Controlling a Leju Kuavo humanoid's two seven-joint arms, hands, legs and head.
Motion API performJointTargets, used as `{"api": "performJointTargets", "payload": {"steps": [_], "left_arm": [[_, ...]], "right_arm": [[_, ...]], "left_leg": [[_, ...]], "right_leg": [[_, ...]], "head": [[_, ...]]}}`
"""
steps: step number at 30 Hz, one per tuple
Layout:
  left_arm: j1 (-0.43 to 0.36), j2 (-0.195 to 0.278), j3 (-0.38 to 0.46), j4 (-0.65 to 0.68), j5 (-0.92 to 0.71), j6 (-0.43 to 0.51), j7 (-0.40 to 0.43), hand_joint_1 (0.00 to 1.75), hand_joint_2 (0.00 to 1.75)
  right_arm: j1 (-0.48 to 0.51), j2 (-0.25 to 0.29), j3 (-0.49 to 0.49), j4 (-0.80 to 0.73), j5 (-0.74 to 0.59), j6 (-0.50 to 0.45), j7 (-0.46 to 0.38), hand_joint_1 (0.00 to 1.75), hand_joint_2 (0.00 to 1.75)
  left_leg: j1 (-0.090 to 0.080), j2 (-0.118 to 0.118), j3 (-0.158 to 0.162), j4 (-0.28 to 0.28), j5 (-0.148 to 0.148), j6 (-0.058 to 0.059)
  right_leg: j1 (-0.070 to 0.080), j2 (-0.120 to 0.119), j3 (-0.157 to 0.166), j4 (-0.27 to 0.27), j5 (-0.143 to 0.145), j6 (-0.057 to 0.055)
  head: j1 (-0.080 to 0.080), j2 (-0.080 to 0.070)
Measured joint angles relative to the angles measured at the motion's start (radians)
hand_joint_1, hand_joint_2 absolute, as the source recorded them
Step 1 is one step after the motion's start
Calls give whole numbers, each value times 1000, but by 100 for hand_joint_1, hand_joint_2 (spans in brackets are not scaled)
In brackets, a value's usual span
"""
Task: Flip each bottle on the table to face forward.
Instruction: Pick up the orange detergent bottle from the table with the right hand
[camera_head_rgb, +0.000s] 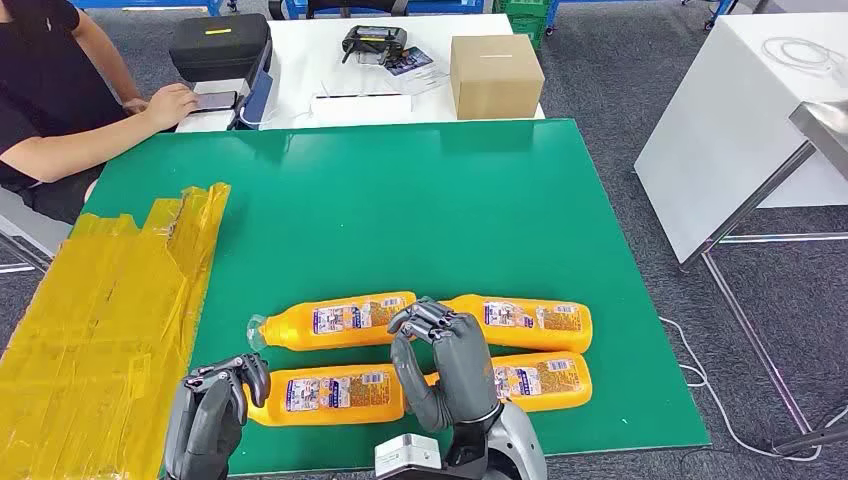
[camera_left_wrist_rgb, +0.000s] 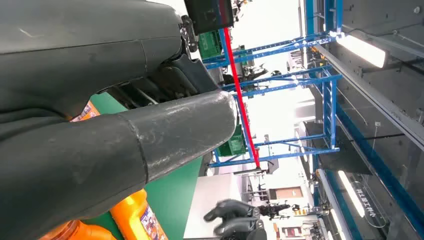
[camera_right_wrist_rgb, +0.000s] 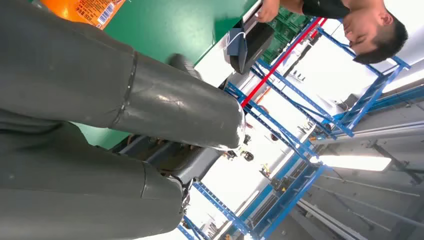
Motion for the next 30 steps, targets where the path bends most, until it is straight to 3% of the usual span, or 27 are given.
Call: {"api": "performJointTargets", "payload": {"steps": [1,2,4,5,7,9,11,14,18,24,30], "left_arm": [[0,0,0,0,0,0,0,129,0],[0,0,0,0,1,3,0,97,0],[0,-2,8,4,20,32,-10,10,0],[0,-7,22,12,39,61,-20,0,0],[-1,-22,72,33,73,114,-38,0,0],[0,-31,121,49,84,132,-46,0,0],[-1,-37,145,62,82,128,-49,0,0],[-2,-48,164,77,59,119,-51,0,0],[2,-61,178,82,54,105,-52,0,0],[1,-74,186,99,31,138,-53,0,0],[-18,-81,185,132,10,146,-53,0,0]], "right_arm": [[0,0,0,0,0,0,0,105,0],[0,0,0,0,-5,2,-2,79,0],[6,1,-11,4,-74,43,-49,0,0],[14,4,-28,11,-156,93,-104,0,0],[36,13,-90,34,-387,221,-237,0,0],[49,22,-158,55,-566,300,-310,0,0],[53,29,-199,68,-592,320,-320,0,0],[61,45,-226,77,-484,305,-290,0,0],[62,58,-238,79,-383,257,-222,0,175],[50,59,-227,90,-263,254,-111,0,175],[-22,45,-128,180,-87,256,-1,0,175]], "left_leg": [[0,0,0,0,0,0],[0,0,0,0,0,0],[0,0,0,0,0,0],[0,0,0,0,0,0],[0,0,0,0,0,0],[0,-1,0,0,0,0],[0,0,0,0,0,0],[0,0,0,0,0,0],[0,0,0,0,0,0],[0,0,0,0,0,0],[0,0,0,0,0,0]], "right_leg": [[0,0,0,0,0,0],[0,0,0,0,0,0],[0,0,0,0,0,0],[0,0,0,0,0,0],[0,0,0,0,0,0],[0,0,0,0,0,0],[0,0,0,0,0,0],[0,0,0,0,0,0],[0,0,0,0,0,0],[0,0,0,0,0,0],[0,0,1,0,0,0]], "head": [[0,0],[0,0],[0,0],[0,0],[0,0],[0,0],[0,0],[0,0],[0,0],[0,0],[0,0]]}}
